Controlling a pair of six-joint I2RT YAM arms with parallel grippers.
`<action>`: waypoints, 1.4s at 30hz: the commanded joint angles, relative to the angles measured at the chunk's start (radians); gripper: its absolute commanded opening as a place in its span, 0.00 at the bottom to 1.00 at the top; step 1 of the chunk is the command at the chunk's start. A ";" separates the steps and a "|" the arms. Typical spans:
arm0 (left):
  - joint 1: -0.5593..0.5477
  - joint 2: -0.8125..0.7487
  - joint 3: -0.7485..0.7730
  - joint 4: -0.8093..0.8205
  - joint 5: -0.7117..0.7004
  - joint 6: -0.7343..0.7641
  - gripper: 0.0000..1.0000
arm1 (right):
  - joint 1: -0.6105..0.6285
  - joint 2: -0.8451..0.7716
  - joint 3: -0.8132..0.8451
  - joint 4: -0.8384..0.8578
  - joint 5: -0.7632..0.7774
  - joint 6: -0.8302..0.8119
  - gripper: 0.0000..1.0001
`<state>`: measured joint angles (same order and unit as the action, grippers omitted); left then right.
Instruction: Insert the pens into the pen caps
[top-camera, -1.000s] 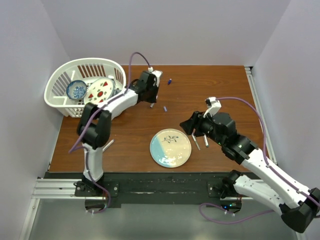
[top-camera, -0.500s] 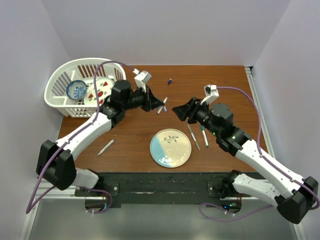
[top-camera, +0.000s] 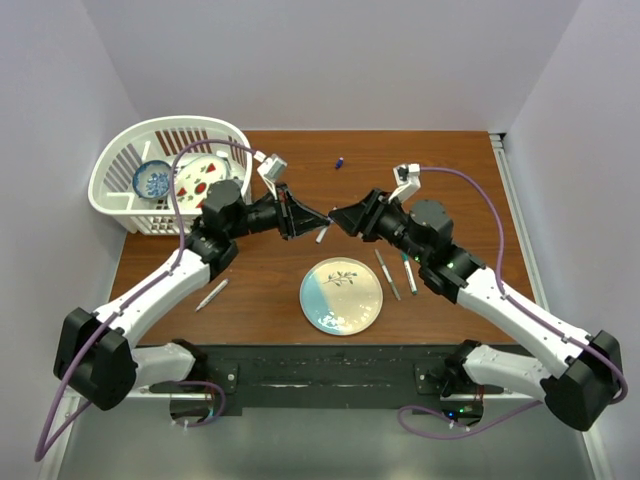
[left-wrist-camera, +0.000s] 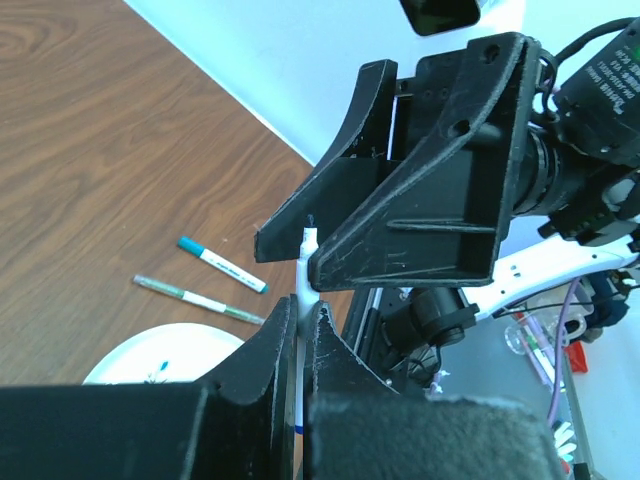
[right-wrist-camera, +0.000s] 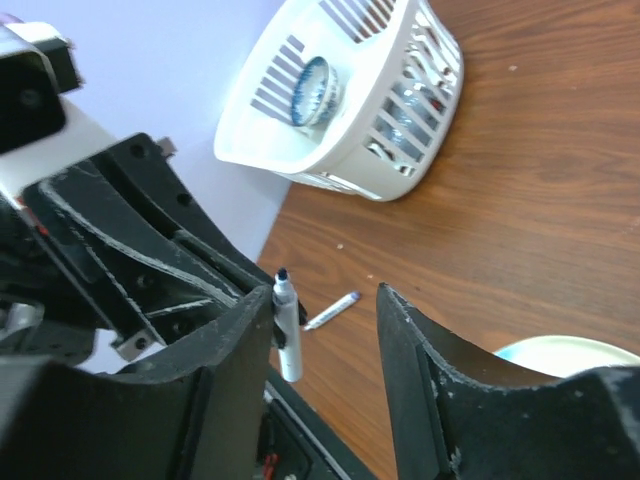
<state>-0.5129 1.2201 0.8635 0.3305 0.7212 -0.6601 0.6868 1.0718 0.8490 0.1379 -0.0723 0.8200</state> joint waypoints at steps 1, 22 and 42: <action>-0.007 -0.027 -0.037 0.116 0.041 -0.059 0.00 | -0.001 0.008 0.045 0.092 -0.035 0.028 0.40; -0.010 -0.036 -0.060 0.153 0.107 -0.084 0.45 | 0.007 0.028 0.048 0.163 -0.141 0.004 0.00; -0.012 -0.008 -0.072 0.145 0.144 -0.073 0.08 | 0.006 0.054 0.071 0.181 -0.167 0.005 0.00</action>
<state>-0.5194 1.2098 0.7994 0.4328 0.8276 -0.7452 0.6888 1.1172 0.8707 0.2638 -0.2115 0.8383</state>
